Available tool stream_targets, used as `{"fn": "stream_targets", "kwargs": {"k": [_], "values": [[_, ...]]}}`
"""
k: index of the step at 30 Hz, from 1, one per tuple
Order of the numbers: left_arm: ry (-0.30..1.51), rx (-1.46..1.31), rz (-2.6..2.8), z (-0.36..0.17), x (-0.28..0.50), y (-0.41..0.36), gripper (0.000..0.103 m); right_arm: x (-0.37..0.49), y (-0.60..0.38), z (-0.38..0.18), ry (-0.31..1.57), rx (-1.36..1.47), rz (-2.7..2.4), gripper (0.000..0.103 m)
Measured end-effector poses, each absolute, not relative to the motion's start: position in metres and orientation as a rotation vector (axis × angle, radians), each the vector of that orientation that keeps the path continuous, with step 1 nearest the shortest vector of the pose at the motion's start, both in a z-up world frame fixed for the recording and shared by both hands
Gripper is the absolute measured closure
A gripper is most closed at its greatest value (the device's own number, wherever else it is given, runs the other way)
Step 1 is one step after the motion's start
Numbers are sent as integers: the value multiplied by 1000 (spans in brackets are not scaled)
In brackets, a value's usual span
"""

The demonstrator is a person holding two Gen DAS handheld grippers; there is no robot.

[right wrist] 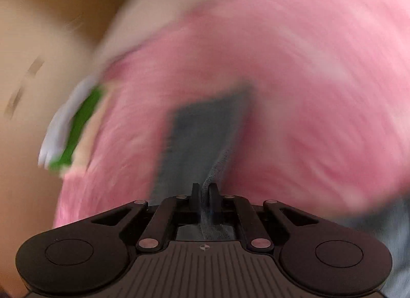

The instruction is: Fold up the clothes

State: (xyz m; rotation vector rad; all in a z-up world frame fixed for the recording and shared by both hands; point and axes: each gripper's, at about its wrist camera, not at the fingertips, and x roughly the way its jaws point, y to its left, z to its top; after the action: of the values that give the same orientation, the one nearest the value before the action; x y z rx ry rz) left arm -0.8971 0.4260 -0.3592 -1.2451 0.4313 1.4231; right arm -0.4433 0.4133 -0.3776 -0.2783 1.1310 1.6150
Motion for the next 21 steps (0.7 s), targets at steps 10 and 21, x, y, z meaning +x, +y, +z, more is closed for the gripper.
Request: {"fn": "stream_targets", "kwargs": {"k": [10,21], "values": [[414,-1230,1469,-342,-908,399,95,-603,348,-370,918,-828,2013,76],[321,-1129,1276,-366,-845,397,95,-482,312,-379,849,-741,1743,72]]}}
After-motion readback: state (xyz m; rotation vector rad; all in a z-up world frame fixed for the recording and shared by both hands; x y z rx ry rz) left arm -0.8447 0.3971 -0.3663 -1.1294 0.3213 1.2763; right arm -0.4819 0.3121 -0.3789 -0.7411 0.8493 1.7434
